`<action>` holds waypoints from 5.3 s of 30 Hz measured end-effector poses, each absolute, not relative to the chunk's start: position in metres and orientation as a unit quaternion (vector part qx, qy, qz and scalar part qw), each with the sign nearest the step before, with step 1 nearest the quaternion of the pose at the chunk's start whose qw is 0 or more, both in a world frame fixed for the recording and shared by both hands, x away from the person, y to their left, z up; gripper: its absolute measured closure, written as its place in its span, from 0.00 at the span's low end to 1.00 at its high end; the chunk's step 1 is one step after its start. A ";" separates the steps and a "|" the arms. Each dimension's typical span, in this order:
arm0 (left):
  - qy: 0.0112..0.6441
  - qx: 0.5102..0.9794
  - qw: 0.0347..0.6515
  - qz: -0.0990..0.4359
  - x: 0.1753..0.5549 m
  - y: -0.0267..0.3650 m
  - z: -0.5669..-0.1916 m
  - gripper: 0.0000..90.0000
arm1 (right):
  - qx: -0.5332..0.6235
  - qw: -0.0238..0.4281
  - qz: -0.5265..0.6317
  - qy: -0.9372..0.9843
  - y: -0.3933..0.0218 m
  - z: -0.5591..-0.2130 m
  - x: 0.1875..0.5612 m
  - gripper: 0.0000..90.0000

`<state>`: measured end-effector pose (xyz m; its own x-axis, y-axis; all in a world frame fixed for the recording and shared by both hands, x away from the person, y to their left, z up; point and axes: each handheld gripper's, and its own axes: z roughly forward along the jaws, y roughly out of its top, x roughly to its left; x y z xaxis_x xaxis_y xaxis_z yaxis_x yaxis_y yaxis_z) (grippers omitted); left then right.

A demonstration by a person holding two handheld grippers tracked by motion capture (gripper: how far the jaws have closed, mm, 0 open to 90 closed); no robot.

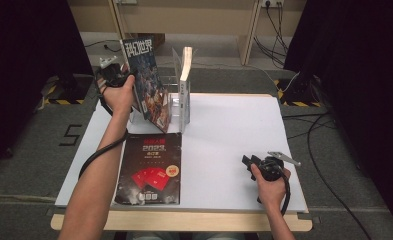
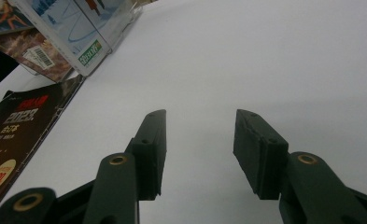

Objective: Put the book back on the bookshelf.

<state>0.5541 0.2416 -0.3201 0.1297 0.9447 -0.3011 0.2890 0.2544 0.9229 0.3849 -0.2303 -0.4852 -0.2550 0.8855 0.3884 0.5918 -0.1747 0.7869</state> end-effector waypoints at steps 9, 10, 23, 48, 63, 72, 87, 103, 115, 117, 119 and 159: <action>0.569 0.532 0.527 0.340 0.552 0.240 -0.345 0.89 | 0.592 0.151 0.486 0.625 -0.232 -0.486 0.385 0.62; 0.567 0.534 0.525 0.344 0.551 0.240 -0.346 0.89 | 0.591 0.153 0.485 0.626 -0.231 -0.486 0.385 0.62; 0.565 0.554 0.498 0.354 0.523 0.237 -0.360 0.86 | 0.588 0.149 0.484 0.630 -0.226 -0.486 0.384 0.62; 0.574 0.561 0.514 0.305 0.490 0.239 -0.383 0.86 | 0.586 0.147 0.482 0.635 -0.222 -0.485 0.384 0.61; 0.576 0.526 0.556 0.288 0.496 0.244 -0.364 0.81 | 0.586 0.145 0.480 0.636 -0.223 -0.486 0.386 0.61; 0.580 0.524 0.563 0.270 0.508 0.237 -0.358 0.80 | 0.591 0.139 0.479 0.634 -0.223 -0.487 0.386 0.61; 0.602 0.538 0.534 0.253 0.526 0.222 -0.350 0.91 | 0.593 0.131 0.472 0.639 -0.222 -0.490 0.387 0.61; 0.547 0.517 0.557 0.351 0.542 0.219 -0.308 0.91 | 0.588 0.137 0.480 0.636 -0.226 -0.489 0.387 0.61; 0.564 0.532 0.524 0.353 0.551 0.206 -0.362 0.89 | 0.584 0.142 0.481 0.638 -0.227 -0.488 0.386 0.61; 0.562 0.537 0.523 0.350 0.549 0.207 -0.362 0.89 | 0.584 0.141 0.481 0.638 -0.227 -0.488 0.386 0.61; 0.563 0.545 0.523 0.336 0.548 0.208 -0.361 0.88 | 0.584 0.140 0.480 0.639 -0.227 -0.488 0.386 0.61; 0.586 0.540 0.490 0.354 0.538 0.226 -0.341 0.71 | 0.586 0.134 0.478 0.641 -0.226 -0.487 0.385 0.61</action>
